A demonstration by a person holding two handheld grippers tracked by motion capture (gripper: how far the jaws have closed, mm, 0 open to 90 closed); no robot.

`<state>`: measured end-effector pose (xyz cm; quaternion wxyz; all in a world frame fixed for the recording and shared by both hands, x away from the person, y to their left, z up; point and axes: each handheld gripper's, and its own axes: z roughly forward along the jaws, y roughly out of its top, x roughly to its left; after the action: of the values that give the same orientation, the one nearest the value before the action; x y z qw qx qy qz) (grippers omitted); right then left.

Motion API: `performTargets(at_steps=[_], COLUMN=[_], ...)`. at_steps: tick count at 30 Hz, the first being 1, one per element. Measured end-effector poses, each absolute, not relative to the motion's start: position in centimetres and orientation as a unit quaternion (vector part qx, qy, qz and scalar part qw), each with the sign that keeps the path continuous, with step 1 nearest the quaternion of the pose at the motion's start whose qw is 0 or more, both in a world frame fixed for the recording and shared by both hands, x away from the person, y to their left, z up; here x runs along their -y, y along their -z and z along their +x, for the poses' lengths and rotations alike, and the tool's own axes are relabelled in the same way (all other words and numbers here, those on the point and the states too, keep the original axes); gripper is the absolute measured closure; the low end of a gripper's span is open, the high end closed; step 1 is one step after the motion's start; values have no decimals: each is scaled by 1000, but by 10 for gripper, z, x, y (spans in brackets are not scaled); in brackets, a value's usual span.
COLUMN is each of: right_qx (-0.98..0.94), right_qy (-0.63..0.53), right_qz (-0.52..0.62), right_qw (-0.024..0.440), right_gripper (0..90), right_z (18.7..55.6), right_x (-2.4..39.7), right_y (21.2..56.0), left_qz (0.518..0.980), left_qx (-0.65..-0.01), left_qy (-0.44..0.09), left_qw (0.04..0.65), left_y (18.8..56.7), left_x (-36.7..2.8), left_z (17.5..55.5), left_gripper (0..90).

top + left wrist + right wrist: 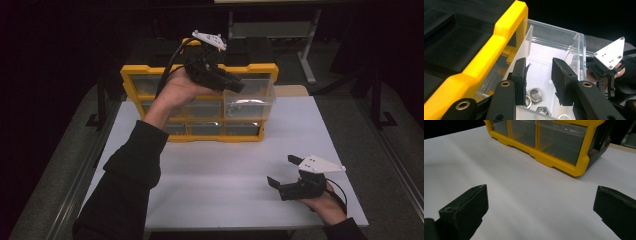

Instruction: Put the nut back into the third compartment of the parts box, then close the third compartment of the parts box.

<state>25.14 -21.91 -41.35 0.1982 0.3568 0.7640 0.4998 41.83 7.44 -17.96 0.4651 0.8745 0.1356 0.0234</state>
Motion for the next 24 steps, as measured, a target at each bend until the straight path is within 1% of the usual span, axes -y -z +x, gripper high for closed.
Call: performTargets(at_steps=[1, 3, 4, 6, 7, 8, 15, 24], right_qx=[-764, -764, -765, -765, -765, -764, -761, -762], right_qy=[-500, -499, -499, -499, -499, -498, -502, -502], right_qz=[357, 357, 356, 357, 357, 358, 359, 359], right_qw=[198, 199, 199, 199, 199, 198, 200, 198], right_gripper=[0, 0, 0, 0, 0, 0, 0, 0], right_z=[251, 252, 251, 251, 251, 251, 250, 251], right_x=[219, 219, 219, 219, 219, 219, 220, 219], right_y=[414, 414, 414, 414, 414, 413, 412, 413], left_qz=[874, 873, 872, 868, 868, 863, 860, 860], left_qx=[-136, -134, -131, -130, -130, -130, -115, -99], left_qy=[-23, -18, -7, 1, 1, 13, 24, 36], left_qw=[465, 469, 471, 480, 480, 488, 497, 500], left_y=[180, 178, 176, 174, 174, 172, 168, 176], left_x=[-74, -76, -78, -80, -80, -82, -83, -76], left_z=[418, 418, 416, 414, 414, 411, 396, 380], left_gripper=[669, 769, 831, 899, 900, 900, 900, 900])
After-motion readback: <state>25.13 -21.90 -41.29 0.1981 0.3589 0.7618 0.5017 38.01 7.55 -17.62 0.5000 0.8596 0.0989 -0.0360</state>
